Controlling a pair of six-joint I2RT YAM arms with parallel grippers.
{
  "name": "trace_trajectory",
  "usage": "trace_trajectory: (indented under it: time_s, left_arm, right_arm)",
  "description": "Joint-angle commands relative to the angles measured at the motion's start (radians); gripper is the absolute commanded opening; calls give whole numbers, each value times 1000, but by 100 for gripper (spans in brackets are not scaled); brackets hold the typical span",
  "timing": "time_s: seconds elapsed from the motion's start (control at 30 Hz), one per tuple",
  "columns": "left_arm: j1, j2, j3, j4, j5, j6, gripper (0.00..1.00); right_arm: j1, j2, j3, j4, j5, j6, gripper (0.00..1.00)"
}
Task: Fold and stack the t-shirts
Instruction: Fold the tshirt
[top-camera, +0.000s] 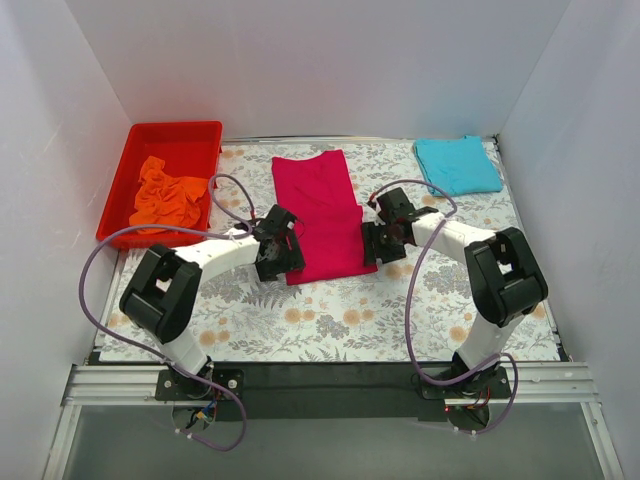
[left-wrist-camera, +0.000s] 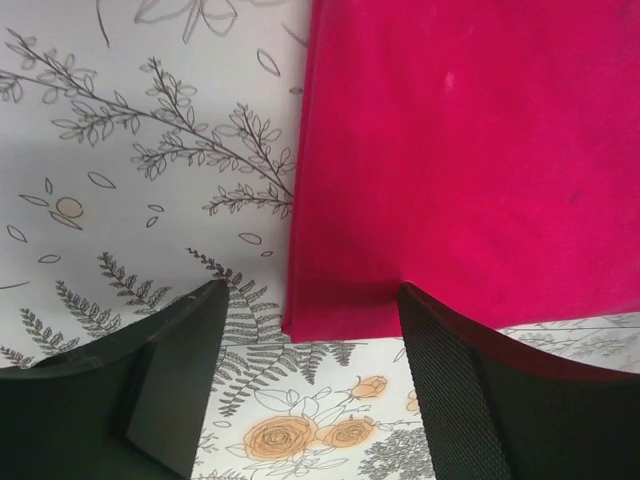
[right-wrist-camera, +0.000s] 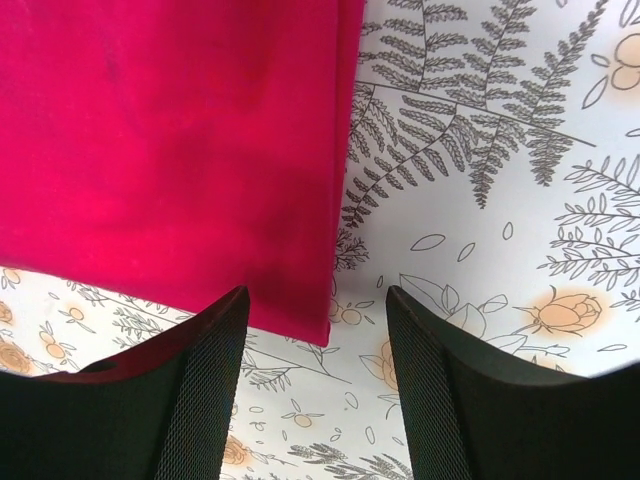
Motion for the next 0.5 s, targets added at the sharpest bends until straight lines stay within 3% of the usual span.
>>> trace_trajectory:
  time_s: [0.0, 0.47]
  left_arm:
    - [-26, 31, 28, -52, -25, 1, 63]
    - [-92, 148, -12, -150, -38, 7, 54]
  right_arm:
    - [17, 25, 30, -62, 38, -17, 54]
    - [101, 124, 41, -186, 172, 3, 49]
